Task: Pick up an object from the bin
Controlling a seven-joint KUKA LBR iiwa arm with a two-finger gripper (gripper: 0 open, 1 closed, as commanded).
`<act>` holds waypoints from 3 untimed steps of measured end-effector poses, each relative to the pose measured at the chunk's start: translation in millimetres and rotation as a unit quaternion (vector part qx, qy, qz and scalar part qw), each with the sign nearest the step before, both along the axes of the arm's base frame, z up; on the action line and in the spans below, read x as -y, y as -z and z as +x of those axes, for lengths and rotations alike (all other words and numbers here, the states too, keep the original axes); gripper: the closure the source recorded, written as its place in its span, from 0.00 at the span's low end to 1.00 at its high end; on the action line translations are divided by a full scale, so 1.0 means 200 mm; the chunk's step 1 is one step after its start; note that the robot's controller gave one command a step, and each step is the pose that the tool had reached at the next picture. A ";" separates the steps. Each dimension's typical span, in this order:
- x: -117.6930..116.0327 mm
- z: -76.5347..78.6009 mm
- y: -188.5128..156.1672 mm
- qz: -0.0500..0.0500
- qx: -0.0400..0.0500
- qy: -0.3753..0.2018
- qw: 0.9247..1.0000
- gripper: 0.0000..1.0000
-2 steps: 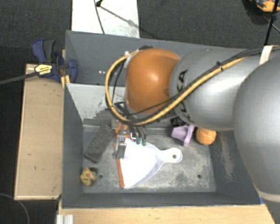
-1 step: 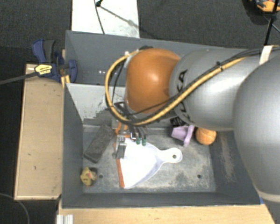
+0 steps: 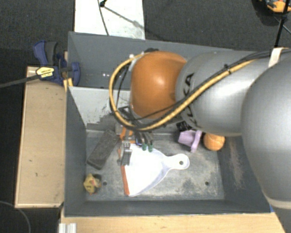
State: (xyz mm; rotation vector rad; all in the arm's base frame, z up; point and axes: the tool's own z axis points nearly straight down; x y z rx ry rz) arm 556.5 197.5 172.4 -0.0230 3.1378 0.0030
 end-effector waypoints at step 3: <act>0.29 0.04 0.51 0.000 0.001 -0.027 1.000 0.00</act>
Offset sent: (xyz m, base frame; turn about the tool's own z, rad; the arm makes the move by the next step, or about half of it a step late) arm 0.0060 -0.0593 -0.1024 -0.0587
